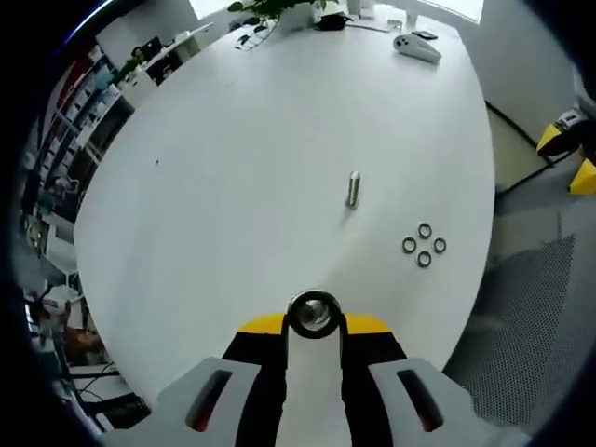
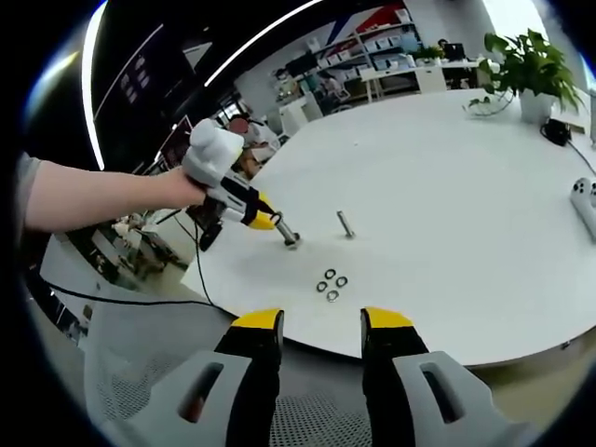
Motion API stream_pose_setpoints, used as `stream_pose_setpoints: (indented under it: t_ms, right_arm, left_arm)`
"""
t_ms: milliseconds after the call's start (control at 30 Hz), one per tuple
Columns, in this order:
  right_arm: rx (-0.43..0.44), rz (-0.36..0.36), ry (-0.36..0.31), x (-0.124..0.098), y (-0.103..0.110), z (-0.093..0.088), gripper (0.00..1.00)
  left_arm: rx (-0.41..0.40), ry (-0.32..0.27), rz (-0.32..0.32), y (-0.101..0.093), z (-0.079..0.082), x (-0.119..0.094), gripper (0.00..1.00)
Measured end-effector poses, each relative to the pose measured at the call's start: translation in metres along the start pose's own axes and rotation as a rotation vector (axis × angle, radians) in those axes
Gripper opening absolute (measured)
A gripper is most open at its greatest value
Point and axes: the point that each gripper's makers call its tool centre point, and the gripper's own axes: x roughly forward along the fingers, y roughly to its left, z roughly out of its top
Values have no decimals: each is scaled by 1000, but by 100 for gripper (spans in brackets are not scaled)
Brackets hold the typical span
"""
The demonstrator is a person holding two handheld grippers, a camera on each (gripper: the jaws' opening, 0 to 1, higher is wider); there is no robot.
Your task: Place the washer onto the threaded stud by aligning its center hole with the stud, sliding it down to the base, and recovering from edge contact or off-axis alignment until the washer reaches the visible bottom stop.
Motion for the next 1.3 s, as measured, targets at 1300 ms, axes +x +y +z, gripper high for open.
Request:
stream_pose_setpoints:
  t_ms: [1300]
  right_arm:
    - [6, -4, 7, 2, -3, -1, 34]
  left_arm:
    - [35, 109, -34, 3, -16, 51, 19]
